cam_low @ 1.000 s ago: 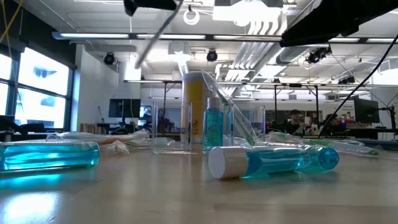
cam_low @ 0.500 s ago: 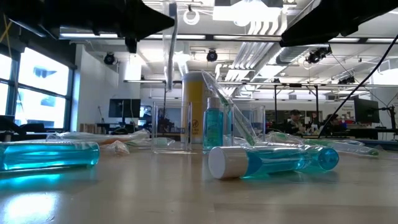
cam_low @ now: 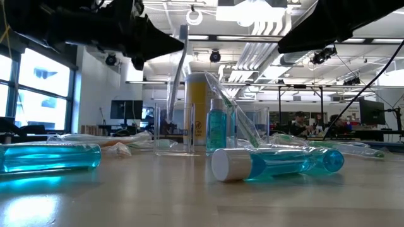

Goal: Pick & Place toothbrushing station
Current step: Put the blue toothbrush in the transparent organizer, then put the blue mouthwash in the transparent organizer

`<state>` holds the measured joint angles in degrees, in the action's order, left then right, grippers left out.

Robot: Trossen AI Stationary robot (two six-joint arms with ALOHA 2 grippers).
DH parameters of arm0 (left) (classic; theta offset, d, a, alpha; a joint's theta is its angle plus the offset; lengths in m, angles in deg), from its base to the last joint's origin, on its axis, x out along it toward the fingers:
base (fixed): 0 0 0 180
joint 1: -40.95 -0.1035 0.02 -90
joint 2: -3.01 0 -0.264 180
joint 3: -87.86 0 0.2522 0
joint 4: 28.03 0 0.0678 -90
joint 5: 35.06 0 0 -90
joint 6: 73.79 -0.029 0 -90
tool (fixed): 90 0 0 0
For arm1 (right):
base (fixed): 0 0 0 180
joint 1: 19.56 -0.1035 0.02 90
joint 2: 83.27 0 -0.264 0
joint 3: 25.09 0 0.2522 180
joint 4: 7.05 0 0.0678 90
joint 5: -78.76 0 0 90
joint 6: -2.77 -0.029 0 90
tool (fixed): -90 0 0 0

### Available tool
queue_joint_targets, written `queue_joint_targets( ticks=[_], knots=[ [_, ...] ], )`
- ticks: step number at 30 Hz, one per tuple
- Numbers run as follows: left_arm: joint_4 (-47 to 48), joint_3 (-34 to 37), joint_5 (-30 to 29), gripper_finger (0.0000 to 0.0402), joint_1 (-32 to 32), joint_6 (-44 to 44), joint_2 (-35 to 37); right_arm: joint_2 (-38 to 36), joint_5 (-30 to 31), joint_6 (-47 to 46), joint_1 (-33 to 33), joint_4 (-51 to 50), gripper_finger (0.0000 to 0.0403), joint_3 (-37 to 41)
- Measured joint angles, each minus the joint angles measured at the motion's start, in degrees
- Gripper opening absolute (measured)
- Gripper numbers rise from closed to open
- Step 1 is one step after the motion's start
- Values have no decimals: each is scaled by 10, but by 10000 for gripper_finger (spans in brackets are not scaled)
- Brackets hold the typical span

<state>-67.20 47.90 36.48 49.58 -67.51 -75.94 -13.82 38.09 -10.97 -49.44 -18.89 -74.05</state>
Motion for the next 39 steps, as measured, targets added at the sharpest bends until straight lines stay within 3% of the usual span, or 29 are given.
queue_joint_targets(
  ticks=[14, 25, 29, 34, 39],
  knots=[
    [-39, 0, 29, 0, 0, 21, -73, 0, -8, -2, 3, 0, 307, 0],
    [-9, 0, 9, 4, 0, 35, -77, 0, -159, -2, 3, 1, 307, 0],
    [4, 0, 9, 38, 0, 32, -77, 0, -252, -2, 3, 10, 307, 0],
    [11, 0, 7, 116, 0, 32, -77, 0, -366, -14, 3, 45, 307, 0],
    [14, 0, 8, 188, 0, 30, -76, 0, -346, -77, 5, 71, 307, 0]
  ],
)
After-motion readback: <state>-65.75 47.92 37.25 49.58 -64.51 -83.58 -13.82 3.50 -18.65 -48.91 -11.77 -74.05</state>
